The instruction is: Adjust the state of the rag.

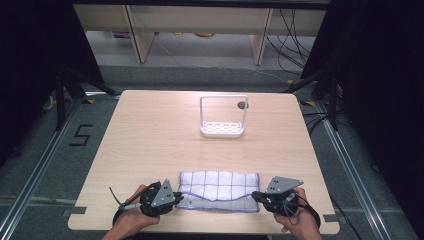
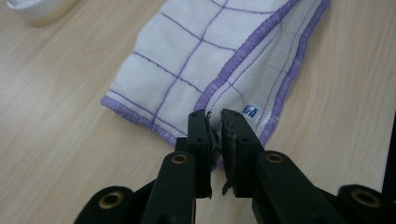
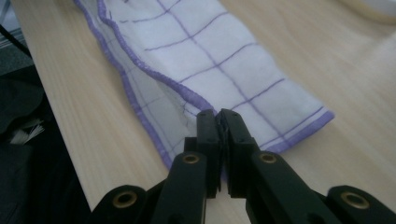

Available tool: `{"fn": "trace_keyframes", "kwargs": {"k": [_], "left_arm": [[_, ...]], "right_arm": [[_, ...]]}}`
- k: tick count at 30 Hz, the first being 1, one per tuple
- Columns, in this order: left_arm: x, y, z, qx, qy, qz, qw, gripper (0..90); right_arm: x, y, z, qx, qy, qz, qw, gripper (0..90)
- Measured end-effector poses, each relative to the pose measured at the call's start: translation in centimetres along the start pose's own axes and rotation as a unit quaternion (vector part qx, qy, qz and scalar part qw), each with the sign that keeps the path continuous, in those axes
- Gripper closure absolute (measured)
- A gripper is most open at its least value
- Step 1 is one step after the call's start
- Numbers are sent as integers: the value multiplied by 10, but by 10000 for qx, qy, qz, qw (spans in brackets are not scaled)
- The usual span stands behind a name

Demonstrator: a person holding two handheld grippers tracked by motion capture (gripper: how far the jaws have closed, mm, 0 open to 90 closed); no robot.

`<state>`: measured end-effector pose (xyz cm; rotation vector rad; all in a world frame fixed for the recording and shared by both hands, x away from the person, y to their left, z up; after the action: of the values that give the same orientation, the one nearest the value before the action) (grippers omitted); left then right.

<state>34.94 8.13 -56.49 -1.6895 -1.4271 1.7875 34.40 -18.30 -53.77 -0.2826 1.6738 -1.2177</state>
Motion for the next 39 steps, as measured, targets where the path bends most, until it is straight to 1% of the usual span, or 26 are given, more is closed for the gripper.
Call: {"fn": "trace_keyframes", "kwargs": {"k": [1, 3, 5, 6, 7, 8, 9, 11, 12, 13, 14, 15, 16, 17, 19, 21, 25, 26, 28, 30, 32, 33, 35, 37, 38, 39], "left_arm": [[2, 1, 0, 13, 61, -66, 10000, 796], [6, 5, 3, 109, 74, -169, 9998, 739], [6, 5, 6, 167, 41, -140, 9998, 718], [6, 3, 7, 226, -93, -83, 9997, 622], [6, 3, 7, 226, -93, -83, 9997, 571], [3, -2, 7, 229, -369, 60, 9990, 538], [3, -2, 7, 229, -369, 60, 9990, 517], [-2, -10, 4, 293, -529, 194, 9980, 476], [-8, -16, -6, 262, -718, 377, 9964, 460], [-8, -16, -6, 262, -718, 377, 9964, 452], [-11, -18, -10, 307, -795, 463, 9953, 440], [-13, -20, -16, 353, -785, 471, 9952, 440], [-16, -20, -21, 415, -934, 529, 9934, 430], [-20, -17, -36, 331, -1097, 510, 9921, 427], [-21, -12, -43, 316, -1106, 450, 9923, 425], [-26, 4, -60, 280, -1201, 292, 9919, 423], [-30, 19, -70, 336, -1329, 166, 9904, 422], [-30, 27, -73, 381, -1341, 32, 9902, 428], [-31, 30, -73, 429, -1290, 8, 9907, 428], [-33, 38, -71, 564, -1261, -88, 9904, 429], [-34, 40, -71, 576, -1262, -126, 9903, 428], [-34, 43, -71, 589, -1212, -166, 9907, 428], [-35, 48, -72, 620, -1195, -256, 9906, 456], [-34, 53, -74, 602, -1032, -361, 9922, 473], [-30, 57, -76, 622, -828, -499, 9934, 553], [-30, 57, -76, 622, -828, -499, 9934, 577]], "right_arm": [[2, 2, 0, 19, 8, -29, 10000, 870], [7, 4, -5, -139, -2, -101, 9999, 835], [8, 4, -6, -159, 59, -88, 9998, 803], [8, 2, -8, -201, 116, -37, 9997, 705], [8, 2, -8, -201, 116, -37, 9997, 705], [7, -4, -6, -69, 156, 69, 9998, 664], [7, -4, -6, -69, 156, 69, 9998, 664], [1, -14, 4, 154, 380, 263, 9988, 606], [-1, -15, 9, 234, 423, 303, 9984, 587], [-1, -15, 9, 234, 423, 303, 9984, 587], [-4, -14, 17, 292, 646, 300, 9970, 569], [-4, -14, 17, 292, 646, 300, 9970, 569], [-6, -9, 29, 369, 589, 235, 9973, 557], [-8, -6, 35, 417, 656, 225, 9967, 548], [-9, -2, 39, 435, 779, 210, 9958, 545], [-13, 11, 58, 511, 831, 71, 9952, 527], [-14, 23, 69, 477, 991, -152, 9938, 528], [-16, 28, 74, 485, 1049, -227, 9930, 528], [-17, 31, 78, 473, 1050, -239, 9931, 522], [-18, 33, 79, 456, 1084, -230, 9928, 519], [-19, 35, 78, 393, 1203, -169, 9918, 514], [-18, 35, 80, 452, 1071, -251, 9929, 514], [-19, 40, 78, 406, 1166, -276, 9920, 514], [-19, 44, 77, 408, 1147, -330, 9920, 520], [-17, 48, 77, 430, 1060, -514, 9921, 525], [-17, 48, 77, 430, 1060, -514, 9921, 525]]}}
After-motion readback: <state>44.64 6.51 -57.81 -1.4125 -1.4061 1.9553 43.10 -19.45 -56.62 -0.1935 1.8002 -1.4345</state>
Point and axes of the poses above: each handheld gripper's, and its own axes: y roughly forward along the jaws, x roughly out of its underside, z roughly to its right, the point moved 10 cm from there along y, roughly forward along the jaws, and after that the axes turned 9 degrees about -z, right-handed, at the moved point
